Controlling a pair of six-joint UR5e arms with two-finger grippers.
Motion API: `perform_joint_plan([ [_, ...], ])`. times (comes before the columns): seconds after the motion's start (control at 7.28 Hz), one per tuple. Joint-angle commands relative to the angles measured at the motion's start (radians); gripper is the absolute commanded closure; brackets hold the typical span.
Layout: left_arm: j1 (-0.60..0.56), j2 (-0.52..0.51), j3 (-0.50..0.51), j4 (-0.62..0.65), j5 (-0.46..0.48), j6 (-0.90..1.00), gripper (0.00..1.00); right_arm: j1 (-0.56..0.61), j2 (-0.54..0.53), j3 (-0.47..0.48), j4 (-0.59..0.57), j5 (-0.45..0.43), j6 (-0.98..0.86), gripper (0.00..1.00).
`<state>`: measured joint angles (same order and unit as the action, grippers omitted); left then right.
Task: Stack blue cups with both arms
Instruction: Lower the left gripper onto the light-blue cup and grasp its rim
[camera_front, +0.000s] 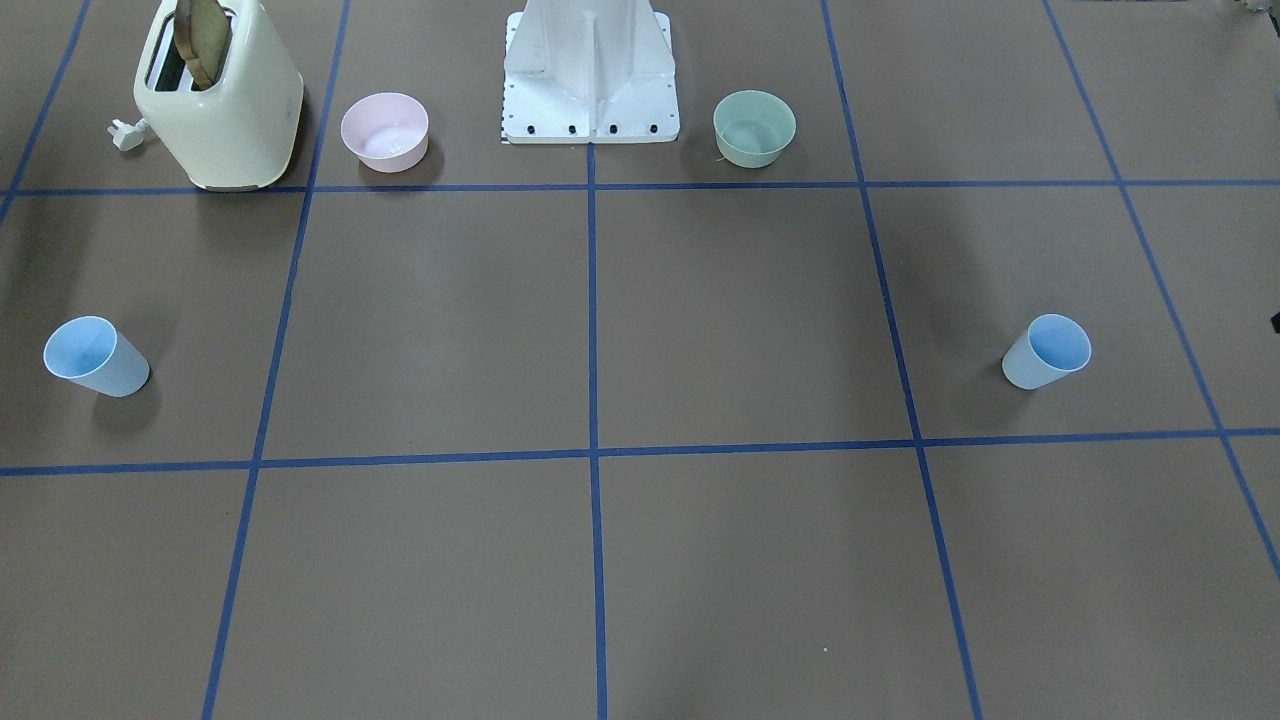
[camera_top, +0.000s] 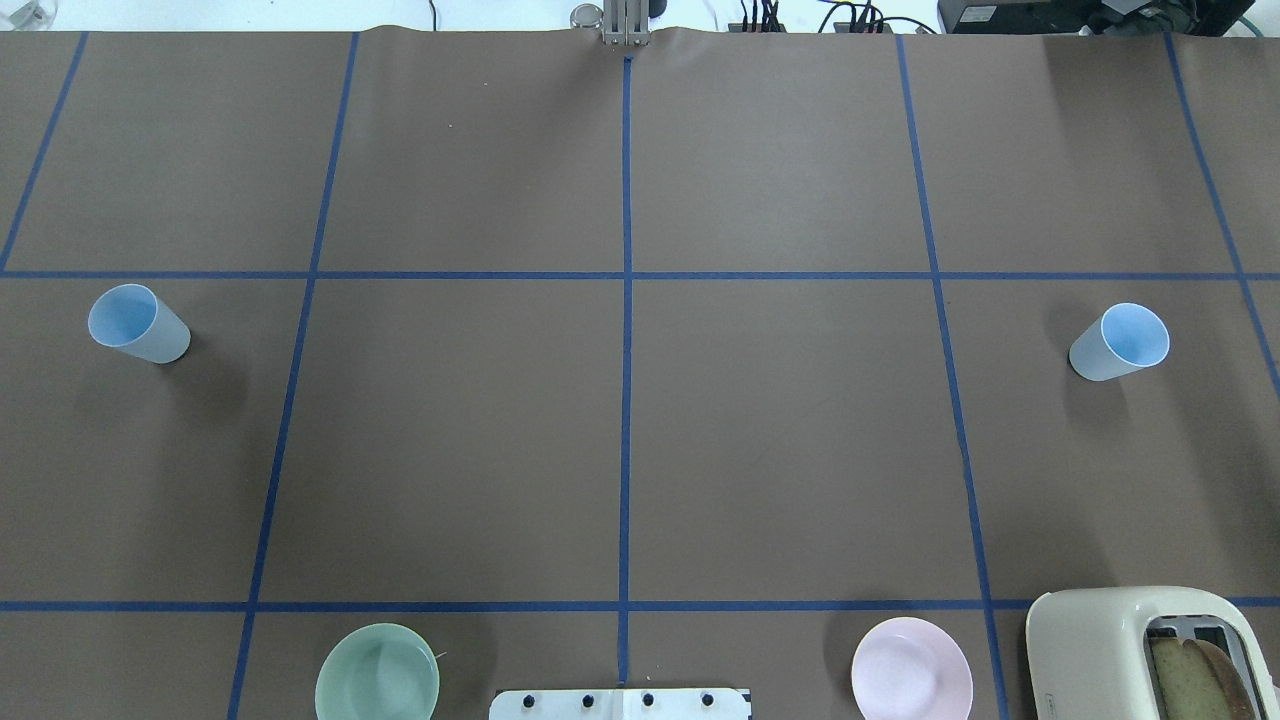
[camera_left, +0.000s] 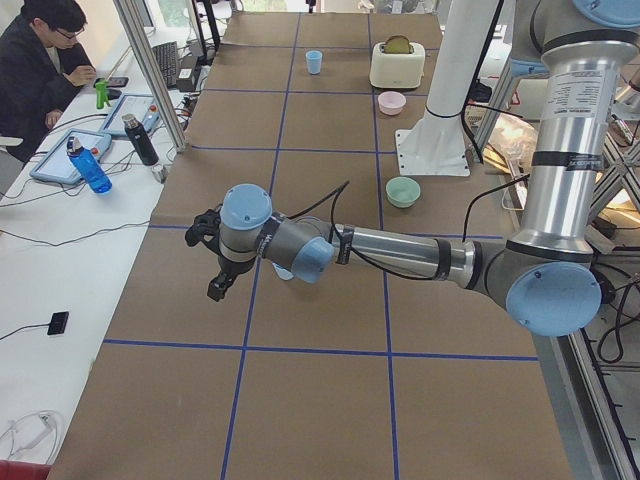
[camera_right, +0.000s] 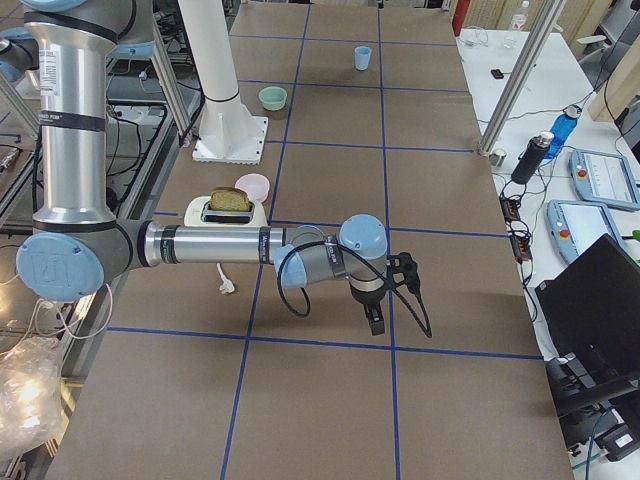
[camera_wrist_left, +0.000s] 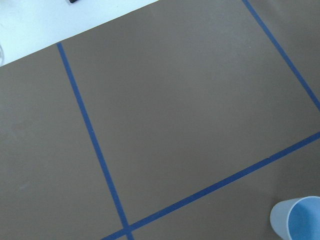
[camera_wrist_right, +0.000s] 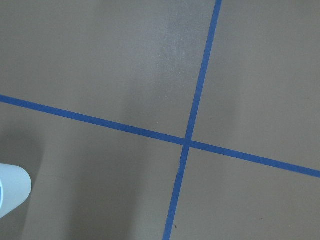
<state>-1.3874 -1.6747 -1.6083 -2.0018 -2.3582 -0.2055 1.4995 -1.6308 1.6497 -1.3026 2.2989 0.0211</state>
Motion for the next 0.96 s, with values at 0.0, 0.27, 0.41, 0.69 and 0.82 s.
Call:
perform_joint_plan([
  [0.0,0.176,0.018,0.004,-0.140,0.147,-0.345,0.01,-0.004,-0.001,-0.001,0.000,-0.001,0.000,0.00],
  [0.27,0.286,0.035,0.028,-0.212,0.226,-0.397,0.03,-0.002,-0.001,-0.002,0.000,-0.001,0.000,0.00],
  [0.41,0.294,0.042,0.033,-0.230,0.231,-0.397,0.06,-0.004,-0.001,-0.002,0.000,-0.003,0.000,0.00],
  [0.69,0.295,0.081,0.028,-0.261,0.228,-0.356,0.19,-0.004,-0.001,-0.002,0.000,-0.004,0.000,0.00],
  [0.82,0.303,0.096,0.030,-0.281,0.227,-0.345,0.31,-0.004,-0.001,-0.002,0.000,-0.004,0.000,0.00],
])
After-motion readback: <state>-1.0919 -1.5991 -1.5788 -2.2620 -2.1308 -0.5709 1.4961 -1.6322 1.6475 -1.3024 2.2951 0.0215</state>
